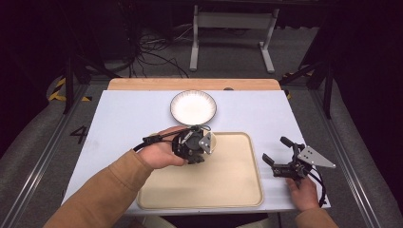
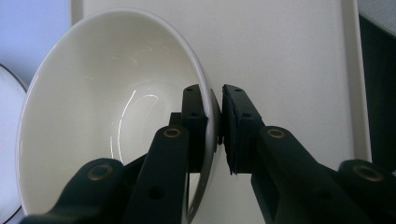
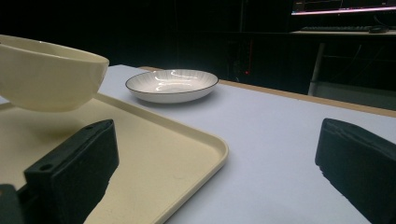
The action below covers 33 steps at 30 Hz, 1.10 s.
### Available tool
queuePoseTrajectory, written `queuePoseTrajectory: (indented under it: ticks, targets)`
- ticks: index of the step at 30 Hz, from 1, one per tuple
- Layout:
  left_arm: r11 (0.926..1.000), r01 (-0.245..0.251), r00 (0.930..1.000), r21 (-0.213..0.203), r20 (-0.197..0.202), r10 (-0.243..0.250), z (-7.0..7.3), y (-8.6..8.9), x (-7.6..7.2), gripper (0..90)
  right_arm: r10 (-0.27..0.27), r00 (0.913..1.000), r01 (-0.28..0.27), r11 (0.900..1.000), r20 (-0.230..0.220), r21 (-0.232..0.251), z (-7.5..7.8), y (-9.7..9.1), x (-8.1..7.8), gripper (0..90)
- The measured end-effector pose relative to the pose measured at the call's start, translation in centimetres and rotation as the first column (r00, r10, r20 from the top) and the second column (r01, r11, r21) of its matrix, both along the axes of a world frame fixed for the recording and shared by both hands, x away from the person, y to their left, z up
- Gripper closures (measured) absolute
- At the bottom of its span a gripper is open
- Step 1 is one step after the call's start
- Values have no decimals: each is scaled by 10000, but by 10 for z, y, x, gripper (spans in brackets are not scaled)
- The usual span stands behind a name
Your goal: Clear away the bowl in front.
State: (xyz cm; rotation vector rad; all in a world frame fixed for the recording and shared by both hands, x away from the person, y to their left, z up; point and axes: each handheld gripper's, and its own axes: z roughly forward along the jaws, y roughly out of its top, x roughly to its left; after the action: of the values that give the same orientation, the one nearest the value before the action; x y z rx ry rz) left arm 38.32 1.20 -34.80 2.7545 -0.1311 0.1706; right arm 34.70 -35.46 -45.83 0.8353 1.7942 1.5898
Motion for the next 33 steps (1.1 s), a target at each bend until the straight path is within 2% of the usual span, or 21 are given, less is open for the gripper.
queuePoseTrajectory:
  ticks: [3, 10, 14, 15, 22, 29, 33]
  targets:
    - [9998, 99, 9998, 154, -187, -96, -7, -4, -1, 802, -2, 10000, 2, 10000, -3, 5, 0, 0, 0, 0]
    - [9994, 148, 9994, 312, -302, -139, -14, -8, -2, 797, 0, 10000, 0, 10000, 4, 8, 0, 0, 0, 0]
    - [9978, 342, 9987, 573, -394, -320, -19, -11, -3, 796, 4, 10000, -4, 10000, 7, 12, 0, 0, 0, 0]
    - [9982, 293, 9987, 515, -421, -272, -20, -11, -4, 792, 3, 10000, -3, 10000, 6, 8, 0, 0, 0, 0]
    - [9979, 310, 9983, 571, -517, -280, -24, -11, -5, 799, 3, 10000, -3, 10000, 7, 2, 0, 0, 0, 0]
    - [9953, 471, 9978, 843, -506, -430, -25, -13, -6, 809, 1, 10000, -1, 10000, 13, -2, 0, 0, 0, 0]
    - [9948, 377, 9971, 951, -692, -312, -26, -13, -8, 817, -10, 10000, 10, 10000, -3, 7, 0, 0, 0, 0]
